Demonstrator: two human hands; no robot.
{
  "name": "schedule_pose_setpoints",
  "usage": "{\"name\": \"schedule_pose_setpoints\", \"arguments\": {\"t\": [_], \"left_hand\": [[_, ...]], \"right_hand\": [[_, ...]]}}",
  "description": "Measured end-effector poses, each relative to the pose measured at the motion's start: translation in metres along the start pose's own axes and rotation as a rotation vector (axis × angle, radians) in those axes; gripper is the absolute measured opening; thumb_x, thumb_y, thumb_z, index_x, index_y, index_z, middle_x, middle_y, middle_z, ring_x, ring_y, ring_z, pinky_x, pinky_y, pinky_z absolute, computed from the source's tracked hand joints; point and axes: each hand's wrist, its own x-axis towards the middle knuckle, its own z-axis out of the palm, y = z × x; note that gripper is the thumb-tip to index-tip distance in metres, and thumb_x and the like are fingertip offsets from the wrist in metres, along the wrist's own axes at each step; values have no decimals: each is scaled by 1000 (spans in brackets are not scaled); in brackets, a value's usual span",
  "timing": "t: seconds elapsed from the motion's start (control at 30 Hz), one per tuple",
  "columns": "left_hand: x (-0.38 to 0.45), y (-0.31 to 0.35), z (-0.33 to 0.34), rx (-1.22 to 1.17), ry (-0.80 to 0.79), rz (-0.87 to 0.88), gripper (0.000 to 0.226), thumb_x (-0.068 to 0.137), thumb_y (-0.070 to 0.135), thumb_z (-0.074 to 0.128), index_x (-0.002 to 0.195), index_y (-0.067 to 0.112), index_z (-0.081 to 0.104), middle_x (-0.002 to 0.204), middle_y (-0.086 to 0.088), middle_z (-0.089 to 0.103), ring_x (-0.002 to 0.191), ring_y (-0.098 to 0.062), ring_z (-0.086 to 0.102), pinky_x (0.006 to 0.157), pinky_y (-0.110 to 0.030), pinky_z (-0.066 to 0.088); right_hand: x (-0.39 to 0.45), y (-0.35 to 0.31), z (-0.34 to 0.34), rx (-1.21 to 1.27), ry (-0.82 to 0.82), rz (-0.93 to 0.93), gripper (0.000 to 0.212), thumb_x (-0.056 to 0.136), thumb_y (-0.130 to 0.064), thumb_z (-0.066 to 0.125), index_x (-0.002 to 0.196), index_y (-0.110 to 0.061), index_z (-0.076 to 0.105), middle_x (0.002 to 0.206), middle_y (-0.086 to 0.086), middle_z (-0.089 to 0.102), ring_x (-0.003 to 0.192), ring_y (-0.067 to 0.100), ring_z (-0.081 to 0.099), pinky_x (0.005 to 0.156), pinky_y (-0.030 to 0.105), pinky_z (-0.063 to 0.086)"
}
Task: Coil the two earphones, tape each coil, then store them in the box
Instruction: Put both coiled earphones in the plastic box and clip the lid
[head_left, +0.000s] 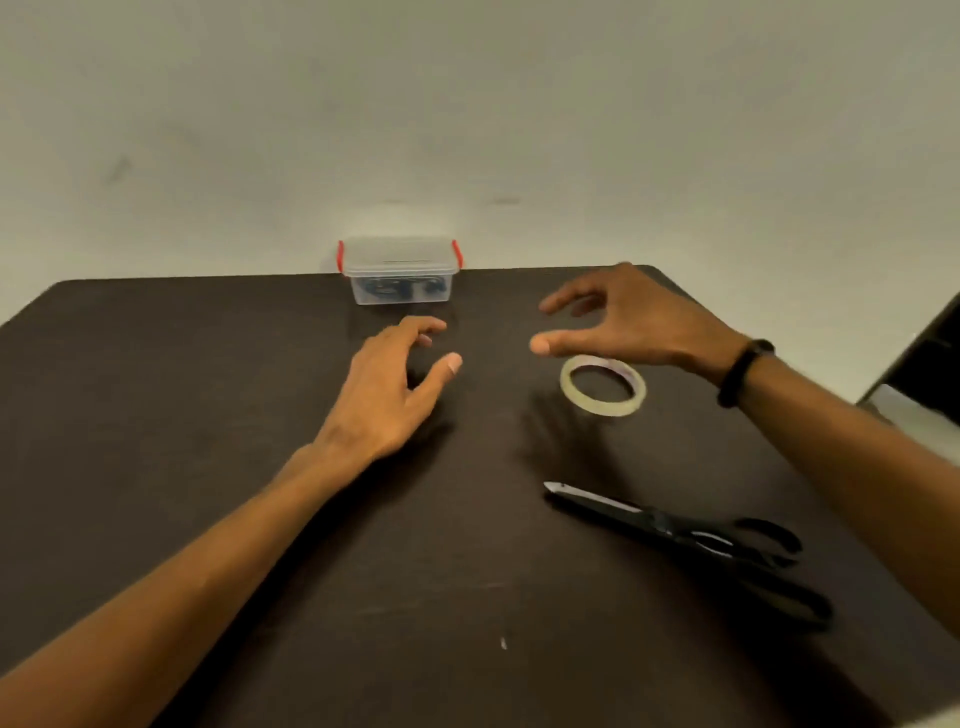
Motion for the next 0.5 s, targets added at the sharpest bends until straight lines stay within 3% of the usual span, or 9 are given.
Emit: {"name": "schedule_pose_setpoints", "arguments": {"t": [0.07,0.13,0.3,0.4,0.5], "left_hand": [[-25,21,1,-104,-9,-49,32,101,40,63,131,28,62,106,13,69,99,-2,66,90,-18,51],[-48,39,5,-107,-14,-96,28,100,38,64,126,28,65,102,16,71,95,-3,65,90,-20,51],[-96,74,21,34,-220,49,45,94,59,62,134,39,63,131,21,58,130,-4,43,112,-25,34],[-109,85,24,156,-334,183,60,94,66,55,149,44,46,145,19,45,139,-2,31,119,-28,27],[-114,96,29,230,-345,282,58,101,59,48,155,43,39,153,18,41,145,-5,28,123,-34,26]], "right_hand": [[-37,22,-13,-63,-62,63,58,71,-57,89,120,-30,75,137,-9,65,126,11,61,105,29,46],[-58,41,-14,-184,-104,106,54,73,-50,91,121,-32,74,145,-3,57,134,15,54,109,29,39],[-70,62,5,-292,-88,107,33,90,-27,80,121,-34,73,153,8,43,143,32,41,119,45,34],[-70,68,15,-290,13,65,22,92,-19,77,113,-27,76,142,6,49,134,30,45,112,39,37],[-70,71,23,-267,42,20,19,95,-15,73,111,-24,76,138,4,54,129,28,51,110,37,43]]}}
